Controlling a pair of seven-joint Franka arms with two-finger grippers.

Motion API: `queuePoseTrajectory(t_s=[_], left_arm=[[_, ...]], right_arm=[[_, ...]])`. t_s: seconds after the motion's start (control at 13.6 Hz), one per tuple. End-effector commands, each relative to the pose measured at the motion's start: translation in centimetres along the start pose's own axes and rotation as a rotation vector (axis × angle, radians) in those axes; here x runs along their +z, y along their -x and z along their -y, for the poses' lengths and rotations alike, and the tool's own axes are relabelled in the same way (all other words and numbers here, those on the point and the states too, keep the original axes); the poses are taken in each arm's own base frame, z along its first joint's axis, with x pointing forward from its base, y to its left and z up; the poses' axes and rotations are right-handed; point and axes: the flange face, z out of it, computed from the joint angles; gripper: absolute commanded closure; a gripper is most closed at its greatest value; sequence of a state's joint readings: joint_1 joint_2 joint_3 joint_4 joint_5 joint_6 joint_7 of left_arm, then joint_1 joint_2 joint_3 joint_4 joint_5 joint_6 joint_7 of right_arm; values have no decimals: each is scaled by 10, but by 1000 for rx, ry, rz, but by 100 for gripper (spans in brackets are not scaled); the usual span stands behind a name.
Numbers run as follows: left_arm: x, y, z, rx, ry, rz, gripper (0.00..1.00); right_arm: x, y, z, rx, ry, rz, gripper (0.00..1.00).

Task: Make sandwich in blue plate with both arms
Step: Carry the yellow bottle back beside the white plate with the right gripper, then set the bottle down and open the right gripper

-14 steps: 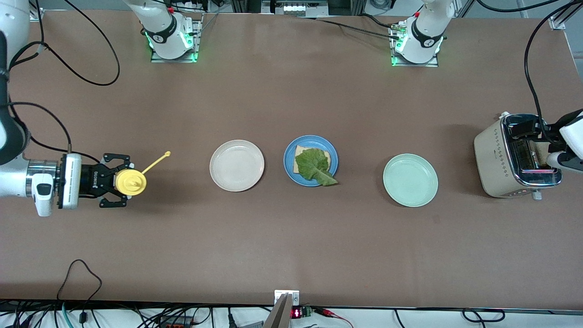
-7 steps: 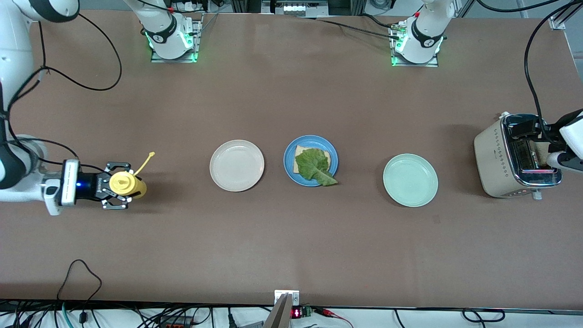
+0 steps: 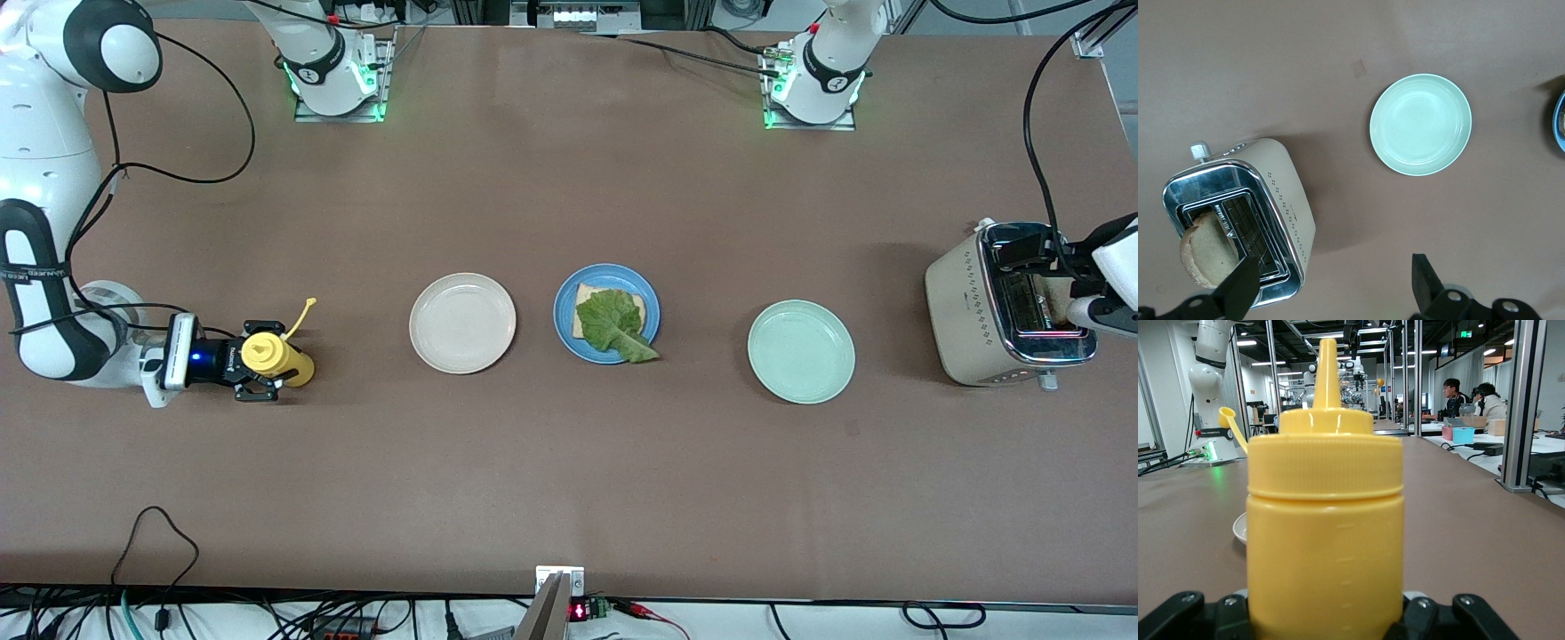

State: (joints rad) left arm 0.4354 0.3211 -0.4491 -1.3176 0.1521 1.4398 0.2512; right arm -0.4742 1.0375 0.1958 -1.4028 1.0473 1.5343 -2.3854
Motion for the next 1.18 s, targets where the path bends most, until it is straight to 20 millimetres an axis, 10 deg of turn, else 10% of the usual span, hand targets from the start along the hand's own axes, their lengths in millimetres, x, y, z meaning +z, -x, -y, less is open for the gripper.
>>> queuePoseTrajectory(t_s=[0.0,0.29,0.51,1.1], left_arm=[[-6,2,0,-5,14,-3,0],[-6,2,-1,-3,14,-2,0],[-6,2,-1,-3,14,-2,0],[-6,2,0,-5,14,-2,0]], right_arm=[[-7,5,3,-21,15,-64,63],[-16,9,7,-15,24,-77,42],[-26,9,8,-11,35,-73,0],[-125,-32,28,111,15,163,0]])
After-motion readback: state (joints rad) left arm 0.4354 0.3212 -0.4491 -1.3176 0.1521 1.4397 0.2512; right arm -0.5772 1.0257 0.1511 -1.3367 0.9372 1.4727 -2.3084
